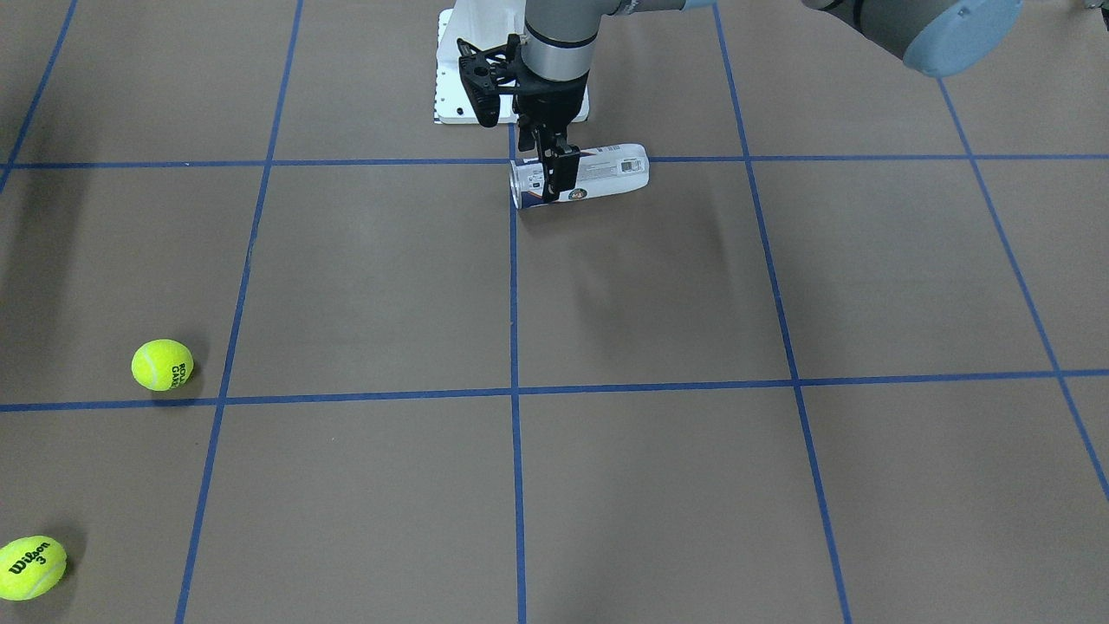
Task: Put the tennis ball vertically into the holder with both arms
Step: 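Move the left gripper down to the lying white Wilson can, then close the left gripper around the can's body, then lift the can with the left gripper and swing it upright, then lower the upright can onto the table and open the left gripper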
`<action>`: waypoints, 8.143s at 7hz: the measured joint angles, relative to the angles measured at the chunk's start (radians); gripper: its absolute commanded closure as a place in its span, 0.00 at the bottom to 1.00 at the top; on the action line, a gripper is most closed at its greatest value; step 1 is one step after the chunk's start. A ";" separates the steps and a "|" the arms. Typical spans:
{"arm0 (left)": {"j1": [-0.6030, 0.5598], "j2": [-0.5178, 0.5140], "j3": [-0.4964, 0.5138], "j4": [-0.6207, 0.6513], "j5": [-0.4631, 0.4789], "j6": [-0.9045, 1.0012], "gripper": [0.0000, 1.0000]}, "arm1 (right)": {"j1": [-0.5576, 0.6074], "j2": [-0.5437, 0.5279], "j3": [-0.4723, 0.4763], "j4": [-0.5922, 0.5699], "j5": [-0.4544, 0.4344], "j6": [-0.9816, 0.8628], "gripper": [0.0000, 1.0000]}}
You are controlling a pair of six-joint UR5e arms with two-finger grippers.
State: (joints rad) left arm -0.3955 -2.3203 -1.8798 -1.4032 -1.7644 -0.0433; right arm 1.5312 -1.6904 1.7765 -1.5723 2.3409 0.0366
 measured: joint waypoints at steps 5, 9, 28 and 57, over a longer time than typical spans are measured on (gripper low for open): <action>0.079 -0.001 0.075 -0.041 0.055 -0.001 0.02 | -0.002 0.000 -0.005 0.000 0.000 0.000 0.00; 0.103 0.001 0.134 -0.109 0.056 -0.005 0.02 | -0.002 0.000 -0.005 0.000 0.000 0.000 0.00; 0.148 0.016 0.235 -0.224 0.056 -0.021 0.29 | -0.002 -0.002 -0.002 0.000 0.002 -0.001 0.01; -0.098 0.092 0.747 -2.149 0.603 -0.455 0.74 | -0.002 0.038 0.014 0.000 0.018 0.000 0.01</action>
State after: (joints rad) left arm -0.4931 -2.2285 -1.1327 -3.5525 -1.1616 -0.4985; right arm 1.5294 -1.6527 1.7902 -1.5723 2.3593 0.0368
